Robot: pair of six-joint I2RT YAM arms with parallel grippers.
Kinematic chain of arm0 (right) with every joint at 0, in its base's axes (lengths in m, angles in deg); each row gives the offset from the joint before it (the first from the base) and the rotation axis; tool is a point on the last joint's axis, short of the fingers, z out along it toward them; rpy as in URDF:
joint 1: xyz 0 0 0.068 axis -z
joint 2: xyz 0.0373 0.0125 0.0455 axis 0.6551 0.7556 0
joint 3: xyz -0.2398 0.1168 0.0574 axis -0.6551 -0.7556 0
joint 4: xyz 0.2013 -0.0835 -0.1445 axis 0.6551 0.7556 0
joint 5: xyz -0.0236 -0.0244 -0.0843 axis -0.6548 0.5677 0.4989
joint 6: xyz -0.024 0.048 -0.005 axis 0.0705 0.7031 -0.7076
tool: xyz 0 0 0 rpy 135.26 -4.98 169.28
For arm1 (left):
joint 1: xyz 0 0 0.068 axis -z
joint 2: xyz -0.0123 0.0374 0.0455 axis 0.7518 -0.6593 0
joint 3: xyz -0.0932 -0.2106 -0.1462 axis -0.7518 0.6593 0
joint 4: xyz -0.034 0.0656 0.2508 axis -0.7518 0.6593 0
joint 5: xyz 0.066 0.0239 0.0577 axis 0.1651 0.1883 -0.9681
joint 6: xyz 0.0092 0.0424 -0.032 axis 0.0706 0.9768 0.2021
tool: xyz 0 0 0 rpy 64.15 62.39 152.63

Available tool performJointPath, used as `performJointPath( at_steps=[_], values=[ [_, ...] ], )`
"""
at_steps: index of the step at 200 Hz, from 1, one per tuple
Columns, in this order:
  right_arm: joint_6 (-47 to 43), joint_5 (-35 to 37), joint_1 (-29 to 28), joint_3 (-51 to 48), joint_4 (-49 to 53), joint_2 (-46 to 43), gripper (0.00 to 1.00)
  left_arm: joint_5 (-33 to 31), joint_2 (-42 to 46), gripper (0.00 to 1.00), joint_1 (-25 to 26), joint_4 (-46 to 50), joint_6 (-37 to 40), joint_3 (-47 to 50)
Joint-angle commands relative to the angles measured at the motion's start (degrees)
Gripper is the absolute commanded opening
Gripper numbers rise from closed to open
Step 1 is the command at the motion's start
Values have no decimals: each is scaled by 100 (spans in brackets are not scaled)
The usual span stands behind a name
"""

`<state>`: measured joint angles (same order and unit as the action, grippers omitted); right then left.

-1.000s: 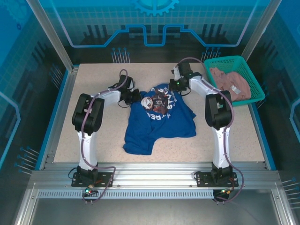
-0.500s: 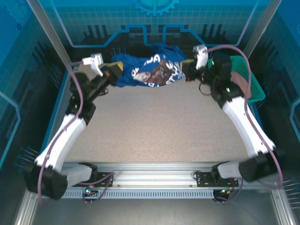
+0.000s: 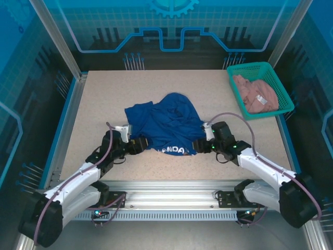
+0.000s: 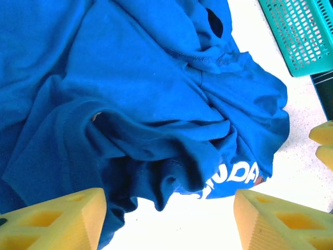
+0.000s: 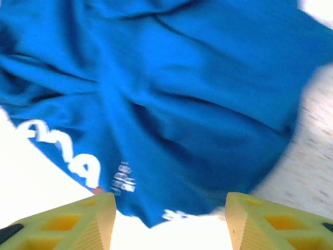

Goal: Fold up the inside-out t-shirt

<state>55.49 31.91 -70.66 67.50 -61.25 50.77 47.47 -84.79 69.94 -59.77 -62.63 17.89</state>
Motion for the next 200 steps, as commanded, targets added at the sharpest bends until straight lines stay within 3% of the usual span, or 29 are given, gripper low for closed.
performJointPath(
  at_steps=[1,26,60,73,85,100,118,141,175,200],
  values=[
    [-129,371,-597,840,-421,729,62,-631,-543,68,289,600,341,-749],
    [-207,762,-768,1538,-295,1819,65,-1170,-1781,70,667,1219,538,-1556],
    [-369,891,-1006,2386,-328,3070,65,-980,-2786,68,936,950,268,-2018],
    [-378,1008,-1031,2632,-289,3523,65,-941,-3073,59,946,893,184,-2152],
    [-376,1317,-1021,2881,-101,3935,62,-955,-3271,43,948,814,177,-2213],
    [-507,1719,-999,3168,169,4231,47,-871,-3279,23,906,713,222,-2179],
    [-665,1939,-926,3140,198,4062,26,-779,-2842,0,739,717,238,-1942],
    [-734,1530,-664,2765,136,3344,8,-441,-1770,0,335,721,102,-1400],
    [-406,-77,29,1625,-284,1741,2,-142,-329,0,-33,1105,9,-916],
    [-142,-726,525,1134,-190,898,2,-192,201,0,-69,1459,-45,-771]
  ],
)
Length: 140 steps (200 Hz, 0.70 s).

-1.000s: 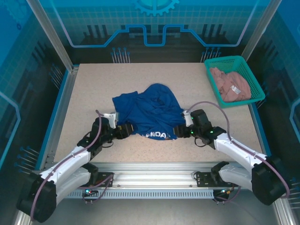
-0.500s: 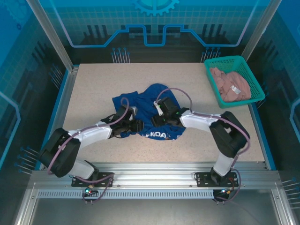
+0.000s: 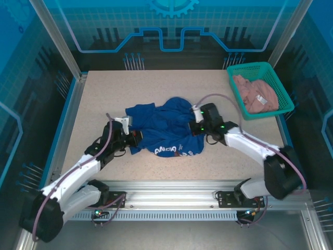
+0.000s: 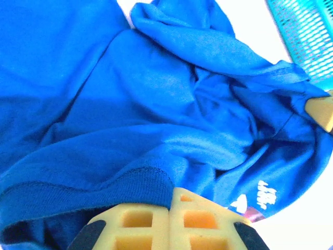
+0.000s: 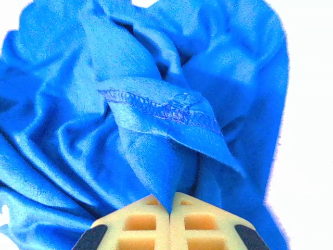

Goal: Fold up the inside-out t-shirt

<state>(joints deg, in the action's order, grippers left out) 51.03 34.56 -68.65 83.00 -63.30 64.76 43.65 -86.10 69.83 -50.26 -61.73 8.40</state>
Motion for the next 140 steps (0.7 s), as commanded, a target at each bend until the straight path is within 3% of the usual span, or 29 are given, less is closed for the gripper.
performJointPath(
  at_steps=[1,18,39,59,70,78,91,108,140],
  values=[
    [316,-996,348,-432,29,-526,2,190,346,0,-59,523,-134,178],
    [574,-797,662,-596,384,-848,1,326,521,0,-60,467,-197,246],
    [921,469,851,-556,1225,-928,6,876,419,0,-60,-97,-458,288],
    [778,1853,517,-531,1594,-1103,36,1504,225,0,-61,-873,-1052,177],
    [279,2117,-4,-654,1266,-1385,46,1669,189,0,-60,-1220,-1299,106],
    [-163,1852,-364,-828,754,-1631,52,1750,177,0,-56,-1371,-1390,40],
    [-684,659,-659,-1112,-200,-1833,60,1814,167,0,-52,-1359,-1379,-88],
    [-804,-614,-754,-1028,-893,-1403,64,1858,179,0,-51,-1276,-1365,-179],
    [-1040,-1403,-1037,-477,-1543,113,68,1941,338,0,-50,-1206,-1395,-232]
  ],
)
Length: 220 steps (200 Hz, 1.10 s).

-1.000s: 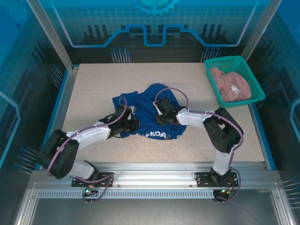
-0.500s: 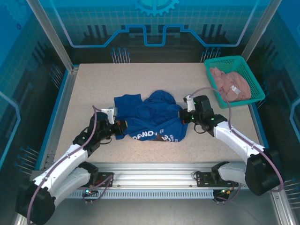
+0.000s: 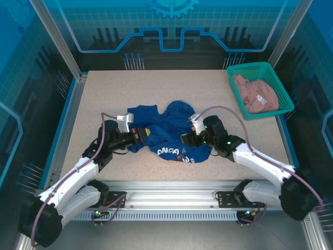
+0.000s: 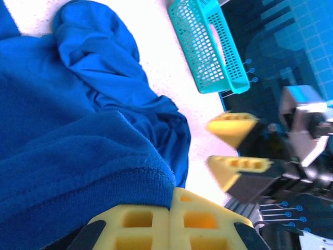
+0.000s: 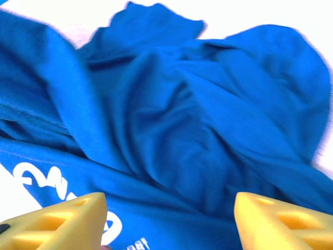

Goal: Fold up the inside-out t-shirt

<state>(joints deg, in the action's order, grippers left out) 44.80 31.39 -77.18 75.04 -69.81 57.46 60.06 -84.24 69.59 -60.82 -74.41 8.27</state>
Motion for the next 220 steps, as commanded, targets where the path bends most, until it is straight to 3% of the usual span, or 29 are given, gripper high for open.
performJointPath(
  at_steps=[1,26,53,76,114,149,174,188,204,220],
  values=[
    [-415,-1096,-187,333,-916,880,68,298,159,0,-27,-144,-125,-224],
    [-346,-1431,-236,810,-1368,1815,63,321,256,0,-27,86,-24,-273],
    [-286,-1453,-204,1118,-1396,2262,25,235,325,0,-35,330,136,-286],
    [-275,-1879,2,1314,-1071,1862,8,-249,395,0,-47,800,417,-310],
    [-61,-3172,446,1475,-218,1098,0,-1234,421,0,-45,1364,944,-357],
    [-36,-3854,847,1653,548,407,0,-1294,440,0,-45,1270,1023,-439],
    [396,-4455,1211,1734,480,40,0,-1594,484,0,-45,1343,1128,-523],
    [633,-4680,1226,1853,450,43,0,-1921,483,15,-41,1462,1217,-617],
    [971,-4480,1140,1958,423,106,0,-2124,487,36,17,1598,1416,-795],
    [1524,-4170,1113,2054,389,218,0,-2516,563,50,384,1821,1756,-1026]
  ],
)
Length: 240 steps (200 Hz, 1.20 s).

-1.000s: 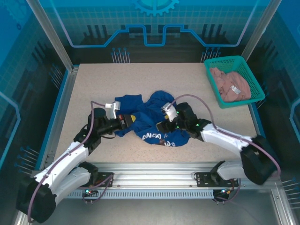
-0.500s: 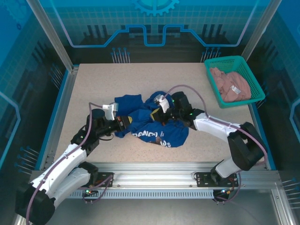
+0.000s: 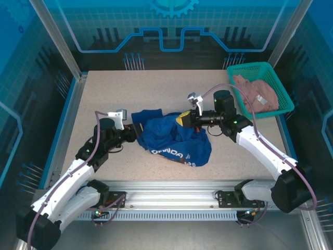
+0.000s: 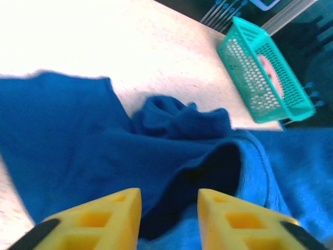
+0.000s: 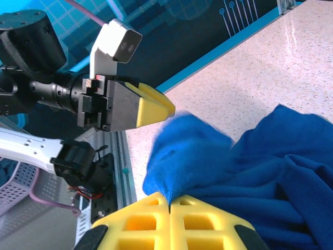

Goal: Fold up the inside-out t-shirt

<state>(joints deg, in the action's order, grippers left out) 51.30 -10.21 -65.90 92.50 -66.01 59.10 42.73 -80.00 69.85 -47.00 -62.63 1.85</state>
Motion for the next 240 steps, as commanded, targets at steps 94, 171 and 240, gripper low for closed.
performJointPath(
  at_steps=[94,171,240],
  values=[
    [2190,-23,-52,421,-295,289,0,-2665,-1939,73,2890,-314,2786,-1326],
    [787,4462,-79,283,2053,-595,45,1831,-2227,0,1484,-718,418,-1845],
    [-613,4830,-2397,-1778,-248,-1483,85,2146,-1863,0,1226,-81,-193,-1912]
  ],
)
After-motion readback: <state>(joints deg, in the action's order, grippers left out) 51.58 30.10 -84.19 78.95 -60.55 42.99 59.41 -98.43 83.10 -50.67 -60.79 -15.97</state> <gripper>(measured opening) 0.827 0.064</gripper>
